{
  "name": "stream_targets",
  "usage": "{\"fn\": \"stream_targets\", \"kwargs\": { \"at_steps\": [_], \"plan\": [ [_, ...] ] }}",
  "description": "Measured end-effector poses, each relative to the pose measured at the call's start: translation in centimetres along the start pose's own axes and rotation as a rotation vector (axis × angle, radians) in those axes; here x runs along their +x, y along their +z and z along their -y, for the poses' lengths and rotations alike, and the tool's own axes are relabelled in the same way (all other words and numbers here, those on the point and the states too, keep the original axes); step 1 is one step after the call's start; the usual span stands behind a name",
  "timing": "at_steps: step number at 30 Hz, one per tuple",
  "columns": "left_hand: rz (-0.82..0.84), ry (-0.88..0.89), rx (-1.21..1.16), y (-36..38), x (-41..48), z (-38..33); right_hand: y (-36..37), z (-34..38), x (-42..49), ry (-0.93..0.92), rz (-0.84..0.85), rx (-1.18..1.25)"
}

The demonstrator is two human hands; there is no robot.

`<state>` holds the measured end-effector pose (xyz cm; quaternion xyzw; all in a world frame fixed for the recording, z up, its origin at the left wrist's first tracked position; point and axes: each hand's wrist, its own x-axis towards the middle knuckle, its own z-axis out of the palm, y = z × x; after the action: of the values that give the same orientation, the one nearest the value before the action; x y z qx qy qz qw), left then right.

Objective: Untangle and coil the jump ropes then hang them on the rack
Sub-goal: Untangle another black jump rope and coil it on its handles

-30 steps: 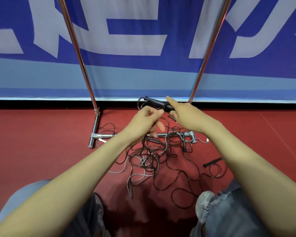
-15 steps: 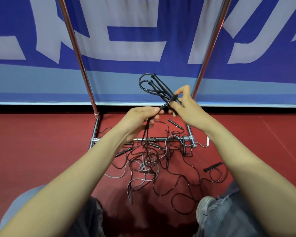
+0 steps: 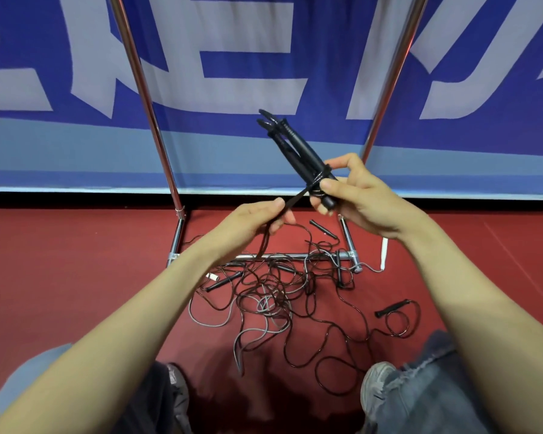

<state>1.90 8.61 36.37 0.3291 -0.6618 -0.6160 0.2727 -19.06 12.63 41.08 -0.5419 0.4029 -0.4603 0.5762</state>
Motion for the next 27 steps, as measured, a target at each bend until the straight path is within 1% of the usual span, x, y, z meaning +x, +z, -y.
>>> {"fn": "stream_targets", "kwargs": {
  "at_steps": [3, 5, 8, 11, 13, 15, 17, 19, 20, 22, 24, 27],
  "plan": [
    [0.060, -0.047, -0.113, -0.6, -0.1, 0.0, 0.2, 0.3, -0.3, -0.024, 0.049, 0.077],
    [0.056, -0.058, -0.115, -0.7, 0.0, 0.0, 0.4, 0.4, -0.5, -0.001, 0.119, 0.090],
    [0.030, 0.010, 0.054, -1.4, -0.2, -0.4, 0.5, 0.4, -1.1, 0.144, 0.348, 0.030],
    [0.113, 0.047, 0.336, -2.3, -0.9, -1.3, 0.4, 0.1, -1.4, 0.345, 0.548, -0.132],
    [0.168, -0.048, 0.425, -2.2, -1.0, -1.5, 0.9, -0.5, -1.4, 0.482, 0.629, -0.252],
    [0.207, -0.120, 0.476, -1.5, -0.8, -1.4, 2.0, -1.6, -1.2, 0.578, 0.661, -0.429],
    [0.160, -0.118, 0.529, -0.8, -0.5, -1.0, 2.7, -3.0, -1.0, 0.635, 0.586, -0.628],
    [0.042, -0.093, 0.506, -0.2, -0.2, -0.7, 2.8, -4.1, -0.7, 0.623, 0.454, -0.789],
    [-0.013, -0.076, 0.474, 0.1, 0.0, -0.6, 2.6, -4.5, -0.5, 0.585, 0.375, -0.859],
    [-0.086, -0.036, 0.441, 0.8, 0.0, -0.5, 2.0, -4.8, -0.1, 0.452, 0.222, -0.963],
    [-0.145, 0.019, 0.376, 1.7, 0.0, -0.6, 1.3, -4.6, 0.4, 0.305, 0.077, -0.937],
    [-0.277, 0.029, 0.118, 2.0, 0.1, -0.4, 0.7, -3.9, 0.8, 0.128, -0.113, -0.763]
  ]
}}
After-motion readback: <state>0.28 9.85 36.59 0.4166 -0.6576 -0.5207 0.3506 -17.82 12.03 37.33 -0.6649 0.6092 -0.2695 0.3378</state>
